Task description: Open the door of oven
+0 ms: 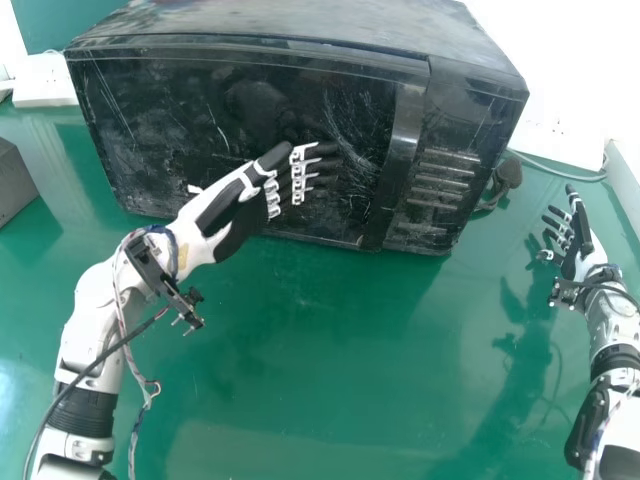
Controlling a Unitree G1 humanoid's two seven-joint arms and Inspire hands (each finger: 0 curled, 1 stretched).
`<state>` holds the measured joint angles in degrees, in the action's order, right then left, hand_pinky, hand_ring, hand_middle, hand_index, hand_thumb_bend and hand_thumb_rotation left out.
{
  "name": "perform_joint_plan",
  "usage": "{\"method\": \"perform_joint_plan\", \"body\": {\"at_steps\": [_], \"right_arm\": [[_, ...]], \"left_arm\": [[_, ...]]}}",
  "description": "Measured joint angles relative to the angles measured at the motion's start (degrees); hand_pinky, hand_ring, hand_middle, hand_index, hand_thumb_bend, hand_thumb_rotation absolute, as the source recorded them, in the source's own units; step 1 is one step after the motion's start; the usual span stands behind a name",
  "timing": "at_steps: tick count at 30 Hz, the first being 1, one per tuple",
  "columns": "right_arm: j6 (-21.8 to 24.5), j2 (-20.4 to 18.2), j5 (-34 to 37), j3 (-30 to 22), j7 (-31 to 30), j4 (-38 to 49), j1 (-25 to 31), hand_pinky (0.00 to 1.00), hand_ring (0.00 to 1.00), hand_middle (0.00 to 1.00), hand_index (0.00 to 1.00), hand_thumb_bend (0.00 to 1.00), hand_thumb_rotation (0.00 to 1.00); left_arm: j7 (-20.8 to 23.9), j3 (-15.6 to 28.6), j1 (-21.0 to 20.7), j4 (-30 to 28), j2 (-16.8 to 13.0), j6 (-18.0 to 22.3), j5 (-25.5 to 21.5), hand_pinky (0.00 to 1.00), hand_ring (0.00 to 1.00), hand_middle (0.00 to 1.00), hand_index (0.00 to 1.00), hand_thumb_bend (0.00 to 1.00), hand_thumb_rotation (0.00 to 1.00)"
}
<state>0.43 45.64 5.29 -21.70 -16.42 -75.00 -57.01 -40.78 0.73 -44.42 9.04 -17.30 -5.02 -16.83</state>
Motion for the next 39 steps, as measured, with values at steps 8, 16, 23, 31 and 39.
{"method": "perform_joint_plan", "body": {"at_steps": [8, 16, 23, 31, 39], "right_arm": [[0.00, 0.02, 0.00, -0.13, -0.09, 0.00, 0.01, 0.62, 0.68, 0.82, 0.86, 0.80, 1.00], [-0.12, -0.03, 0.10, -0.39, 0.05, 0.00, 0.05, 0.48, 0.66, 0.81, 0.86, 0.78, 1.00], [-0.49, -0.13, -0.05, -0.11, 0.74, 0.04, 0.06, 0.65, 0.71, 0.81, 0.83, 0.83, 1.00], [-0.68, -0.15, -0.08, 0.06, 0.84, 0.07, 0.06, 0.62, 0.69, 0.81, 0.84, 0.83, 1.00], [-0.58, -0.15, -0.11, 0.32, 1.22, 0.09, 0.04, 0.62, 0.71, 0.83, 0.86, 0.83, 1.00]], "left_arm": [[0.24, -0.64, -1.81, 2.97, 0.92, 0.79, 2.22, 0.96, 1.00, 1.00, 1.00, 1.00, 0.91], [1.35, -1.78, -3.07, 6.10, 2.13, 1.31, 3.81, 0.98, 1.00, 1.00, 1.00, 1.00, 0.91], [2.70, -2.14, -3.83, 7.06, 2.89, 0.97, 4.55, 0.98, 1.00, 1.00, 1.00, 1.00, 0.90], [3.88, -2.26, -5.20, 9.33, 3.93, 1.00, 5.47, 0.96, 1.00, 1.00, 1.00, 1.00, 0.91], [3.80, -3.01, -6.44, 11.69, 5.18, 3.23, 7.14, 0.94, 1.00, 1.00, 1.00, 1.00, 0.92]]}}
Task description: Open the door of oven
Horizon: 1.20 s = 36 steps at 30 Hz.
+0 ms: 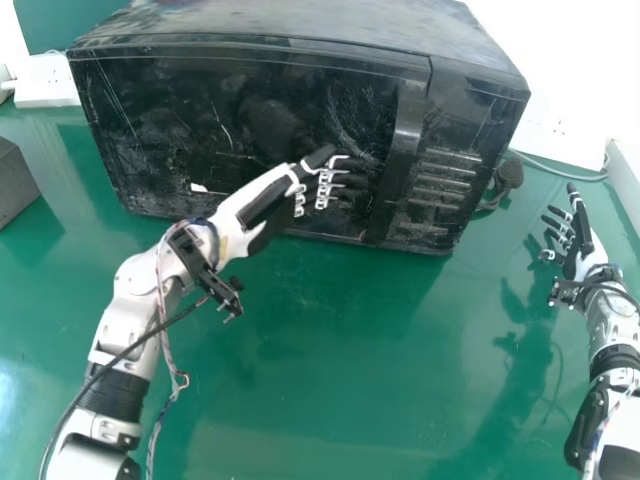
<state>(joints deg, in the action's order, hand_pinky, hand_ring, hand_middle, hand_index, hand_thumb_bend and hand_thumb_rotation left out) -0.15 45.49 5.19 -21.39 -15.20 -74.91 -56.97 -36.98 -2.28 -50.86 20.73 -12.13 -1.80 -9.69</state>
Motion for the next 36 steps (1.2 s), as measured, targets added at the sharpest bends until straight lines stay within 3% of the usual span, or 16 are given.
{"method": "perform_joint_plan", "body": {"at_steps": [8, 11, 15, 18, 23, 25, 32, 36], "right_arm": [[0.03, -0.01, 0.27, -0.29, -0.40, -0.03, -0.03, 0.50, 0.65, 0.83, 0.87, 0.82, 1.00], [0.06, -0.01, 0.35, -0.52, -0.63, -0.03, -0.03, 0.54, 0.70, 0.84, 0.87, 0.83, 1.00], [0.07, -0.02, 0.35, -0.58, -0.68, -0.02, -0.03, 0.49, 0.68, 0.83, 0.87, 0.85, 1.00], [0.07, -0.02, 0.32, -0.50, -0.59, -0.01, -0.04, 0.57, 0.74, 0.85, 0.87, 0.84, 1.00], [0.06, 0.00, 0.31, -0.51, -0.59, 0.00, -0.03, 0.57, 0.68, 0.83, 0.86, 0.85, 1.00], [0.06, -0.01, 0.31, -0.48, -0.37, 0.00, -0.03, 0.61, 0.70, 0.83, 0.87, 0.87, 1.00], [0.05, 0.00, 0.30, -0.49, -0.36, -0.01, -0.03, 0.51, 0.69, 0.84, 0.86, 0.84, 1.00], [0.05, 0.02, 0.29, -0.48, -0.35, -0.01, -0.02, 0.52, 0.71, 0.85, 0.87, 0.86, 1.00]], "left_arm": [[-0.77, -1.02, -2.00, 3.16, 0.59, 2.54, 1.53, 0.91, 1.00, 1.00, 1.00, 1.00, 0.93], [-0.79, -1.17, -2.35, 4.05, 1.05, 3.28, 1.80, 0.92, 1.00, 1.00, 1.00, 1.00, 0.93], [-0.81, -1.33, -2.54, 4.27, 1.55, 3.21, 1.82, 0.95, 1.00, 1.00, 1.00, 1.00, 0.92], [-0.83, -1.36, -2.77, 4.63, 1.94, 3.21, 1.83, 0.95, 1.00, 1.00, 1.00, 1.00, 0.92], [-0.77, -1.43, -3.78, 6.33, 2.39, 4.10, 2.46, 0.95, 1.00, 1.00, 1.00, 1.00, 0.94], [-0.76, -1.43, -4.33, 7.67, 2.73, 4.76, 2.56, 0.95, 1.00, 1.00, 1.00, 1.00, 0.93], [-0.73, -1.50, -6.37, 12.88, 3.87, 7.30, 3.66, 0.97, 1.00, 1.00, 1.00, 1.00, 0.92], [-0.66, -1.49, -6.80, 14.00, 4.52, 8.11, 4.04, 0.95, 1.00, 1.00, 1.00, 1.00, 0.91]]}}
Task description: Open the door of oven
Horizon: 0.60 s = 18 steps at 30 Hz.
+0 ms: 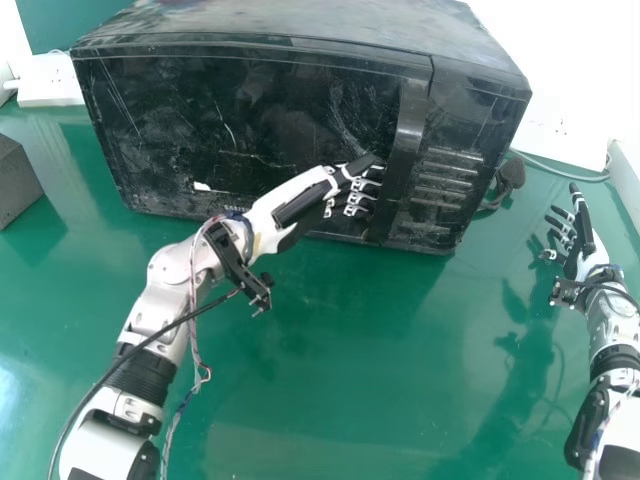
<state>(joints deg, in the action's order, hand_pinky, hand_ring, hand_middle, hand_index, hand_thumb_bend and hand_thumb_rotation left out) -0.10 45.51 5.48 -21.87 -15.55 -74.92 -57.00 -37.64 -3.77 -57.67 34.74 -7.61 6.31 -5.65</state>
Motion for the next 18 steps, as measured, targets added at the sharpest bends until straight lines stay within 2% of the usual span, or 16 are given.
{"method": "perform_joint_plan", "body": {"at_steps": [5, 12, 16, 18], "right_arm": [[0.00, 0.07, 0.02, -0.12, -0.11, -0.02, 0.04, 0.55, 0.70, 0.86, 0.88, 0.80, 1.00], [0.00, 0.14, 0.02, -0.29, -0.20, -0.03, 0.08, 0.54, 0.69, 0.82, 0.85, 0.84, 1.00], [0.00, 0.12, 0.07, -0.47, -0.06, -0.02, 0.08, 0.52, 0.65, 0.83, 0.86, 0.86, 1.00], [0.00, 0.10, 0.07, -0.47, -0.08, -0.01, 0.07, 0.53, 0.67, 0.84, 0.86, 0.85, 1.00]], "left_arm": [[-0.04, 0.04, -0.08, 0.24, 0.43, 0.14, -0.04, 0.96, 1.00, 1.00, 1.00, 1.00, 0.90], [-0.04, 0.01, -0.07, -0.12, 0.87, -0.36, 0.00, 0.98, 1.00, 1.00, 1.00, 1.00, 0.90], [0.03, -0.11, -0.07, -0.20, 1.05, -0.15, 0.56, 0.91, 1.00, 1.00, 1.00, 1.00, 0.91], [0.12, -0.30, -0.07, -0.19, 1.57, 0.11, 0.96, 0.89, 1.00, 1.00, 1.00, 1.00, 0.91]]}}
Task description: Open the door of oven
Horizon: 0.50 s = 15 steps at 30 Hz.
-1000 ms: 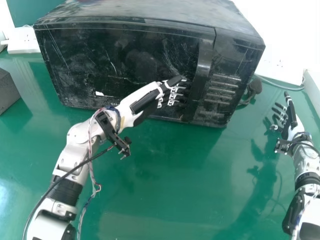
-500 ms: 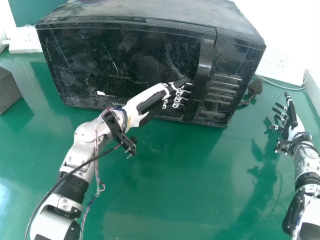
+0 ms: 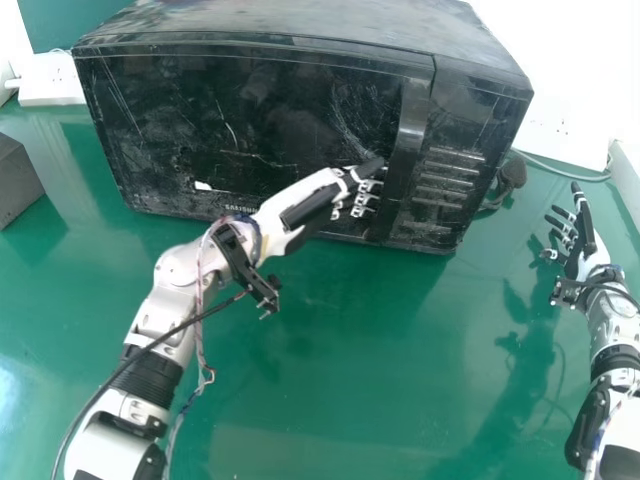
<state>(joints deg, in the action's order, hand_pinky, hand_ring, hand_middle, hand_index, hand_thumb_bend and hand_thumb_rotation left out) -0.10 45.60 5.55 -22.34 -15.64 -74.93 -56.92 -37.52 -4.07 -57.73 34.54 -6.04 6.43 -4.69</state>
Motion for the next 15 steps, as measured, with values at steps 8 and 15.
{"method": "perform_joint_plan", "body": {"at_steps": [8, 15], "right_arm": [[-0.01, -0.08, -0.04, 0.21, -0.18, 0.00, -0.01, 0.60, 0.70, 0.84, 0.88, 0.83, 1.00], [-0.08, -0.10, -0.05, 0.22, -0.38, 0.00, -0.01, 0.55, 0.67, 0.86, 0.88, 0.88, 1.00]], "left_arm": [[0.03, -0.97, 0.00, -0.36, 1.03, 0.16, 0.24, 0.87, 1.00, 1.00, 1.00, 1.00, 0.92], [-0.29, -1.21, 0.00, -1.33, 1.01, -0.14, 0.76, 0.89, 1.00, 1.00, 0.99, 1.00, 0.94]]}}
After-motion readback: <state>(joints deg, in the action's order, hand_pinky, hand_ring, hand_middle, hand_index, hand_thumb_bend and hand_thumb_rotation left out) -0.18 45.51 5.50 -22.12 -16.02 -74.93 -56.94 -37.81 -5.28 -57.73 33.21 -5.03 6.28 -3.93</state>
